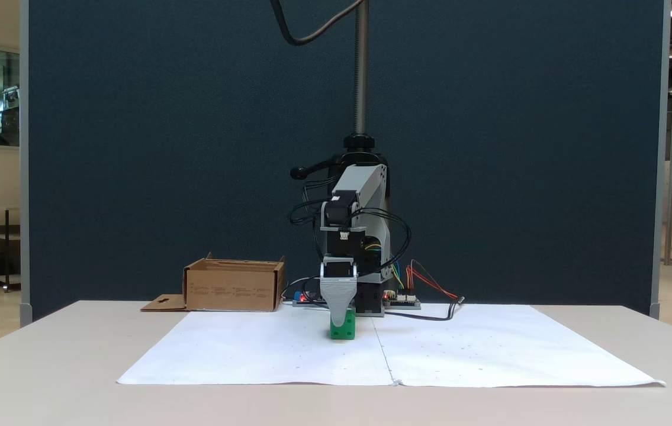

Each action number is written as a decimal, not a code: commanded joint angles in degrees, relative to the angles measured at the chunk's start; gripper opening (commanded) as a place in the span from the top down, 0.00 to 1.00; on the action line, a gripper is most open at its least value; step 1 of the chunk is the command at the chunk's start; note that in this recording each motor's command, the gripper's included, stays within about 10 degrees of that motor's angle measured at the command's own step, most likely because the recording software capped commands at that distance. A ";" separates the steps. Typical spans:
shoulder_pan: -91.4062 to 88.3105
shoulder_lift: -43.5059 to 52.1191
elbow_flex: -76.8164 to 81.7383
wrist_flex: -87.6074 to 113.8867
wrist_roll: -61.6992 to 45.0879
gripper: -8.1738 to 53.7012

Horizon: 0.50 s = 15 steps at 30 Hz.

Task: Grasp a green dice and put it in the bin.

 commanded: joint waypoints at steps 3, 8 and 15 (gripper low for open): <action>0.26 -1.23 -2.37 -2.64 -4.39 0.12; 0.44 -3.34 -2.37 -3.25 -4.48 0.14; 0.44 -6.15 -2.29 -3.25 -4.57 0.19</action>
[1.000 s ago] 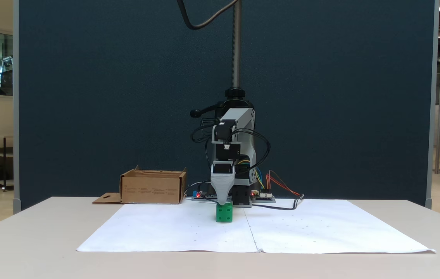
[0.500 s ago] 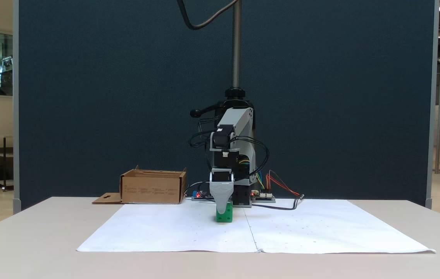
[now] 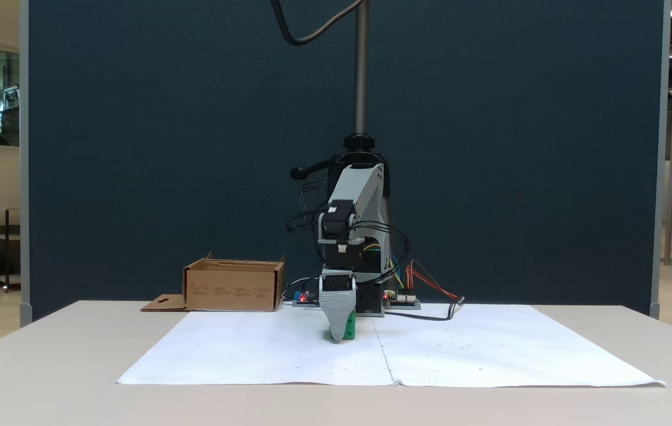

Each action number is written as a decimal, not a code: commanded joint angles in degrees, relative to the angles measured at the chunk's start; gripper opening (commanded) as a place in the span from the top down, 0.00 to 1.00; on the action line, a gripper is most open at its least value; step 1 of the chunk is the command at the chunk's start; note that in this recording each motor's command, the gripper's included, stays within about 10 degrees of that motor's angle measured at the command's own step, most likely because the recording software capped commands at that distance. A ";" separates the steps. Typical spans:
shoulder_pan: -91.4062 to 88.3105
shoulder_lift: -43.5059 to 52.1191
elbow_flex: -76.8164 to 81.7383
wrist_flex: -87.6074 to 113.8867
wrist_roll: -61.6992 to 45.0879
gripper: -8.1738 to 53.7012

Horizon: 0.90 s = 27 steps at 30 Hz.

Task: Grasp a green dice and put it in the bin.

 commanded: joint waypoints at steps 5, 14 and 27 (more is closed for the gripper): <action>0.44 -0.18 -2.20 -0.97 -4.48 0.20; 0.35 -0.26 -1.32 -0.09 -3.78 0.40; 0.09 -0.26 -0.53 -0.09 -1.93 0.67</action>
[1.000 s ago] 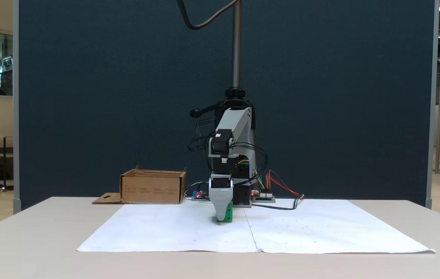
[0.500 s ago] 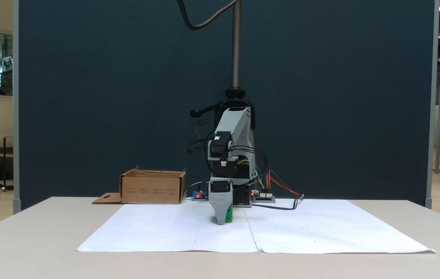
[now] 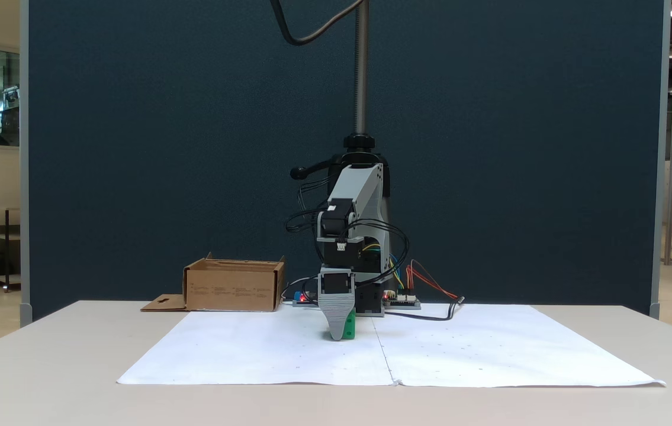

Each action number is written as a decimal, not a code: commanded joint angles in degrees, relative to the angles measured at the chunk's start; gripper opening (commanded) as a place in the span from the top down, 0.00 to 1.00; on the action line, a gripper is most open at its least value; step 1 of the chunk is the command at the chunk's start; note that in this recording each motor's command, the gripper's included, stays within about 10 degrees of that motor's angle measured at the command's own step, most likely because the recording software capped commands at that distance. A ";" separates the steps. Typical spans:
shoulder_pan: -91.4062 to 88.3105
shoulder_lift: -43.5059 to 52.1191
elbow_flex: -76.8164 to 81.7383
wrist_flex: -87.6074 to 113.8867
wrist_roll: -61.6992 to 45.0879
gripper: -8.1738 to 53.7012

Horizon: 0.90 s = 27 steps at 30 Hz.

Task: Grasp a green dice and put it in the bin.

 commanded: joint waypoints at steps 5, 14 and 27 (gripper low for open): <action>-0.44 0.53 0.62 0.62 -0.26 0.67; -0.35 2.90 -9.23 12.13 5.89 0.67; 17.75 2.81 -51.33 31.82 8.09 0.67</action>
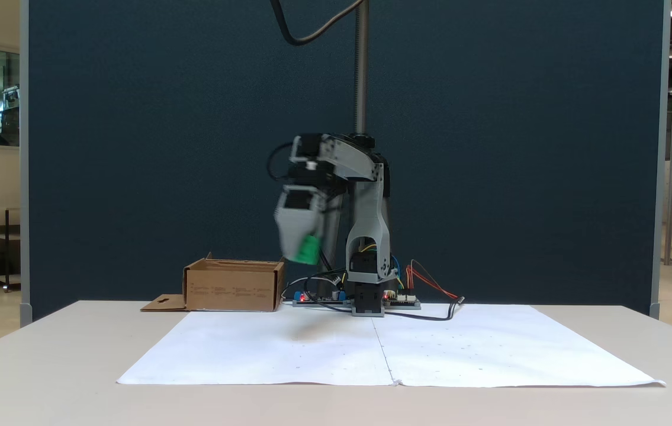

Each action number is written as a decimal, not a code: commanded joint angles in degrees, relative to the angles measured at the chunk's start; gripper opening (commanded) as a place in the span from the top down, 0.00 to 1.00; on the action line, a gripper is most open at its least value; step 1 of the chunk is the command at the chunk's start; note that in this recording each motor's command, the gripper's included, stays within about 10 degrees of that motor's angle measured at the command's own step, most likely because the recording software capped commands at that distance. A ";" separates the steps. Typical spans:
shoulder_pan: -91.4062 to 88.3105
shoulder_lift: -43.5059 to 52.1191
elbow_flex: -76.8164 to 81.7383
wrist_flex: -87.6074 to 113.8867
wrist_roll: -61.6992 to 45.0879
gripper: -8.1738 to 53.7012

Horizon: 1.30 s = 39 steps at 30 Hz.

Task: Grasp a green dice and put it in the bin.

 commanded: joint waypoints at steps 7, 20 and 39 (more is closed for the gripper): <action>27.25 1.49 -9.93 2.29 2.02 0.67; 67.50 -7.03 -10.20 -0.62 -2.81 0.67; 66.88 -11.69 -10.37 -10.11 -1.58 0.20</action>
